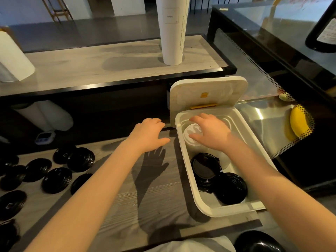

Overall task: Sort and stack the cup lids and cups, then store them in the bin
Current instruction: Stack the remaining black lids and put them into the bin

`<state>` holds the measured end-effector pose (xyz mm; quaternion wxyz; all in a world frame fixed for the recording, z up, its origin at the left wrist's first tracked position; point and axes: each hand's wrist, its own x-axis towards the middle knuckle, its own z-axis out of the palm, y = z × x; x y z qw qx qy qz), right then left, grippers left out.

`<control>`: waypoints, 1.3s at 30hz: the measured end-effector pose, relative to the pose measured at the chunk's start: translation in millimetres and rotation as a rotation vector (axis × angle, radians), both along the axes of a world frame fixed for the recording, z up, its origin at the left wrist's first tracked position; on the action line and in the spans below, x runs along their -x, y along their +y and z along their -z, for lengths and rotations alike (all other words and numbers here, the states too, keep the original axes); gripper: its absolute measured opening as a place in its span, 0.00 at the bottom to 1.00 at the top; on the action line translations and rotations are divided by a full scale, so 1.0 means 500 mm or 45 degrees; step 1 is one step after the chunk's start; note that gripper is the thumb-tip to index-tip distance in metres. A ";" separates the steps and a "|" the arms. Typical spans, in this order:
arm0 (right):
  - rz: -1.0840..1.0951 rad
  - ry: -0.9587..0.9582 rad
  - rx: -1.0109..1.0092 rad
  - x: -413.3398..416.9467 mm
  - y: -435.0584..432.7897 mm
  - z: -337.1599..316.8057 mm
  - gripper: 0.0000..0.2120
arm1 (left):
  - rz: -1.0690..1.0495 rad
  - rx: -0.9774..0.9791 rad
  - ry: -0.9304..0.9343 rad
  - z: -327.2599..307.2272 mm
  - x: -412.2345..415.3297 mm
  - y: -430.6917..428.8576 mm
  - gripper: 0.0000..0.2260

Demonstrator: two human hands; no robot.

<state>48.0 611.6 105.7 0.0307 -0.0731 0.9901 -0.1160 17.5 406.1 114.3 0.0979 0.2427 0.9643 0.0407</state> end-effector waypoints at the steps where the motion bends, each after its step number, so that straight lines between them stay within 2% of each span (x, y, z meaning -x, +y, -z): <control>1: -0.025 0.061 -0.005 -0.007 -0.015 -0.007 0.24 | -0.015 -0.001 0.014 -0.005 -0.006 -0.015 0.27; 4: -0.108 0.132 0.036 -0.034 -0.069 -0.025 0.22 | -0.081 -0.066 0.032 -0.011 -0.031 -0.070 0.26; 10: -0.262 0.032 0.136 -0.064 -0.199 -0.004 0.22 | -0.195 -0.134 0.019 0.035 -0.099 -0.224 0.23; 15: -0.366 -0.164 0.146 -0.080 -0.333 0.042 0.21 | -0.359 -0.107 -0.121 0.093 -0.150 -0.374 0.23; 23: -0.340 -0.442 0.129 -0.081 -0.544 0.126 0.22 | -0.630 -0.113 -0.289 0.182 -0.155 -0.609 0.25; 28: -0.260 -0.647 0.096 -0.067 -0.660 0.196 0.22 | -0.711 -0.034 -0.354 0.212 -0.106 -0.695 0.31; 31: -0.107 -0.748 0.189 -0.053 -0.718 0.236 0.29 | -0.715 -0.042 -0.389 0.225 -0.068 -0.723 0.33; 35: 0.145 -0.657 0.290 -0.046 -0.779 0.276 0.41 | -0.705 -0.073 -0.423 0.246 -0.029 -0.738 0.37; 39: 0.317 -0.562 0.086 -0.039 -0.829 0.301 0.43 | -0.680 -0.019 -0.487 0.269 -0.009 -0.750 0.39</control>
